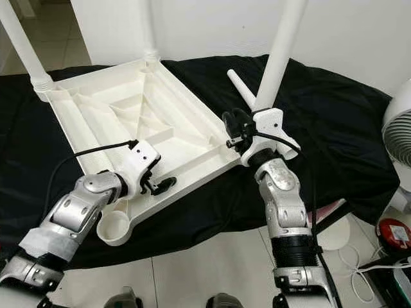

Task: Building children table

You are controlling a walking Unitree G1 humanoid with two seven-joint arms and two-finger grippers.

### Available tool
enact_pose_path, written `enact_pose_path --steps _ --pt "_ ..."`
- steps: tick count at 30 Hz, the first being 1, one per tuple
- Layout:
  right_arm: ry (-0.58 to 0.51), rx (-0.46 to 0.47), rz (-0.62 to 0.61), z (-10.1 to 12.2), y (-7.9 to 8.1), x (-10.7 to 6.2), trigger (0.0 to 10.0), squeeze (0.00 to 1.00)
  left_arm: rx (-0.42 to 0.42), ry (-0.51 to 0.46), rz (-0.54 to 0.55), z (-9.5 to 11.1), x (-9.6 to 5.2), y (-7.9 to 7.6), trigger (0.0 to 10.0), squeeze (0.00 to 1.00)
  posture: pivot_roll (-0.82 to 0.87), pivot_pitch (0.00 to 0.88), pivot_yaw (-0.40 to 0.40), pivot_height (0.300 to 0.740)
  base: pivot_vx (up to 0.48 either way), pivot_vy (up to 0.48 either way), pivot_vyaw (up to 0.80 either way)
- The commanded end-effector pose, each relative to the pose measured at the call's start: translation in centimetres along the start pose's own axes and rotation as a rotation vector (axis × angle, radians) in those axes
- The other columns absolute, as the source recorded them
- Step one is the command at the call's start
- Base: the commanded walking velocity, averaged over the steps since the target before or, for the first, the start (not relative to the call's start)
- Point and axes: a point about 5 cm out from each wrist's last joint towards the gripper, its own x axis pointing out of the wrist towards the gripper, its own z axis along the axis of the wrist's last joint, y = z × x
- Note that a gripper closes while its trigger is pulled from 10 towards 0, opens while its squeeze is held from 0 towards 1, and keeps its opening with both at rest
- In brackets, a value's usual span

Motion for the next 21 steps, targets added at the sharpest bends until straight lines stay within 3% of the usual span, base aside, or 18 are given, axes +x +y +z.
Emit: enact_pose_path --steps 1,3,4,6,7,17,21 --pt "-0.012 0.024 -0.017 0.3 0.3 -0.1 10.0 0.00 -0.048 0.081 0.097 -1.4 0.6 0.4 3.5 0.00 -0.01 0.018 -0.001 0.740 0.000 0.000 0.00" --pt "-0.012 0.024 -0.017 0.3 0.3 -0.1 10.0 0.00 -0.048 0.081 0.097 -1.4 0.6 0.4 3.5 0.00 -0.01 0.018 -0.001 0.740 0.000 0.000 0.00" --pt "-0.014 0.027 -0.024 0.4 0.3 -0.1 10.0 0.00 -0.054 0.085 0.106 -1.4 0.6 0.5 1.3 0.00 -0.02 0.018 0.004 0.740 0.000 0.000 0.00" --pt "-0.014 0.027 -0.024 0.4 0.3 -0.1 10.0 0.00 -0.054 0.085 0.106 -1.4 0.6 0.5 1.3 0.00 -0.02 0.018 0.004 0.740 0.000 0.000 0.00" --pt "-0.014 0.028 -0.029 0.4 0.3 -0.2 10.0 0.00 -0.057 0.086 0.115 -1.4 0.7 0.6 0.0 0.00 -0.02 0.018 0.004 0.740 0.000 0.000 0.00" --pt "-0.011 0.032 -0.048 0.7 0.4 -0.3 10.0 0.00 -0.046 0.106 0.133 -1.5 0.4 1.0 0.0 0.00 -0.02 0.020 0.006 0.740 0.000 0.000 0.00" --pt "-0.008 0.030 -0.052 0.8 0.4 -0.3 10.0 0.00 -0.065 0.131 0.204 -1.8 -0.5 2.2 0.0 0.00 -0.02 0.023 0.004 0.740 0.000 0.000 0.00"
